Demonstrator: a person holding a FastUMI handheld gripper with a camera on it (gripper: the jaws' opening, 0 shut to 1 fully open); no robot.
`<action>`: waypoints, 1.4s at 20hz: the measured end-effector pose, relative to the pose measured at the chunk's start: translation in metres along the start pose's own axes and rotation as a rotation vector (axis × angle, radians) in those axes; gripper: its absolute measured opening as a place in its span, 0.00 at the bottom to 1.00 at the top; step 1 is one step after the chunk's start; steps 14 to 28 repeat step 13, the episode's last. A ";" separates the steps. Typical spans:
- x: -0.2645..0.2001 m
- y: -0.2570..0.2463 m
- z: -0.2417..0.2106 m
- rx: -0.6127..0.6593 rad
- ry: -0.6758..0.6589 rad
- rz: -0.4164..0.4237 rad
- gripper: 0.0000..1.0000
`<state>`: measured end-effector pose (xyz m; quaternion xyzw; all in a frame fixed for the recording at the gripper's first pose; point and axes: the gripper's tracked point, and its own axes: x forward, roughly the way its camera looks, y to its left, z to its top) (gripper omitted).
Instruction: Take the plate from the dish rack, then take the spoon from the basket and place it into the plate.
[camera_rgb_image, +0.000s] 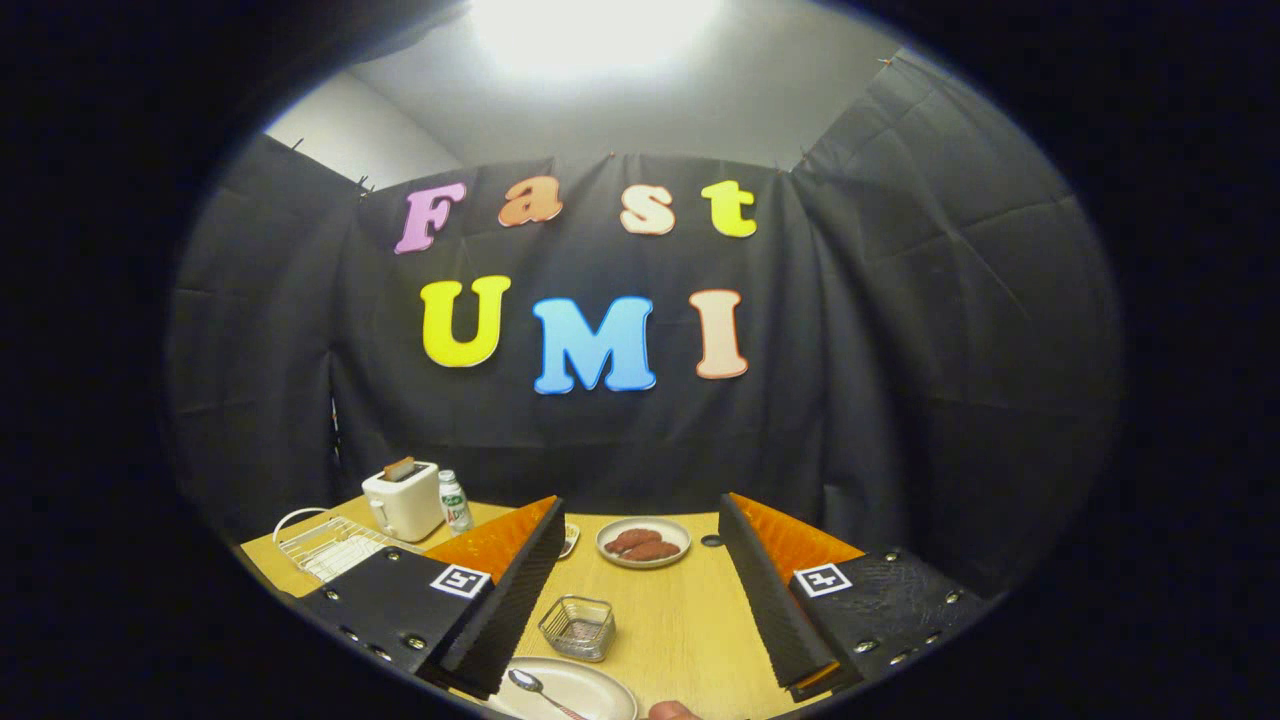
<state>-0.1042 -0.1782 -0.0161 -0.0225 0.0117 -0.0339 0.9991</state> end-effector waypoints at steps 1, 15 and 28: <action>0.000 -0.007 0.005 0.000 -0.024 -0.012 0.96; 0.032 -0.066 -0.041 -0.022 -0.173 -0.049 0.96; 0.032 -0.066 -0.041 -0.022 -0.173 -0.049 0.96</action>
